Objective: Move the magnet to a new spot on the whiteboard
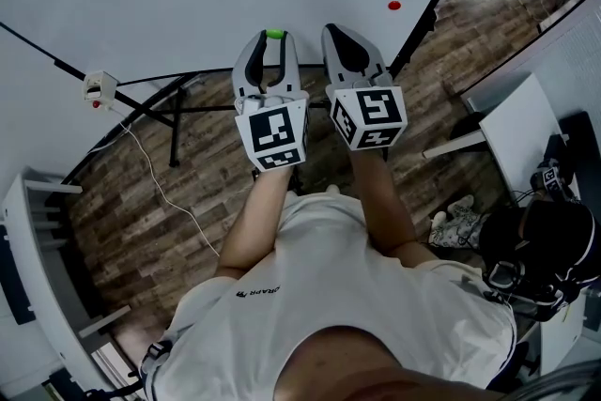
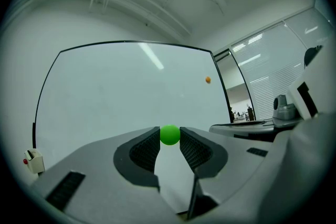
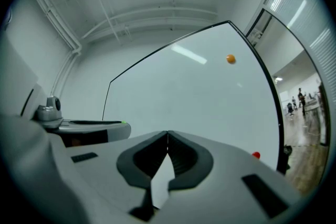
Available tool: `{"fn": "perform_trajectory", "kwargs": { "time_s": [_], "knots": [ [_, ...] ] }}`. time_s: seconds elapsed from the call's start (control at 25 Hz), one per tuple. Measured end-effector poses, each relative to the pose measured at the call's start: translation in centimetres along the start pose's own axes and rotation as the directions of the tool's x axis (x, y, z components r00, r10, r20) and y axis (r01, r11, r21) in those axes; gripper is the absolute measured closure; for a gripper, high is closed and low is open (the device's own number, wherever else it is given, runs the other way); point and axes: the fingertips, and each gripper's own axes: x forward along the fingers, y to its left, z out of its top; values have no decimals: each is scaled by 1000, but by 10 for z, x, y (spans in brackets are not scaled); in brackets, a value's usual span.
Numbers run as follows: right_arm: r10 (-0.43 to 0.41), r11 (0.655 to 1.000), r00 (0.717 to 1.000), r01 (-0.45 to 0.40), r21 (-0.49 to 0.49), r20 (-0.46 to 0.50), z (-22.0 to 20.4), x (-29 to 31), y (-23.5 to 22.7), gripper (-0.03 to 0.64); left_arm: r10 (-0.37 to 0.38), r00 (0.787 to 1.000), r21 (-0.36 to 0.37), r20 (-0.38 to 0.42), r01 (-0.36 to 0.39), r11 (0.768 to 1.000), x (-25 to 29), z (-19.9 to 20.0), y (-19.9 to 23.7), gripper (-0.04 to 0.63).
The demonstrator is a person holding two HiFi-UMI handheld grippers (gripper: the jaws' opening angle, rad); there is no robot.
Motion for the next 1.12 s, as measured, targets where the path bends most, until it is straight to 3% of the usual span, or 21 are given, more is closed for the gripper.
{"fn": "perform_trajectory", "kwargs": {
  "time_s": [1.12],
  "knots": [
    [-1,1000,1000,1,-16,7,6,9,-2,603,-22,999,-42,-27,21,999,14,-3,3,476]
  ]
}}
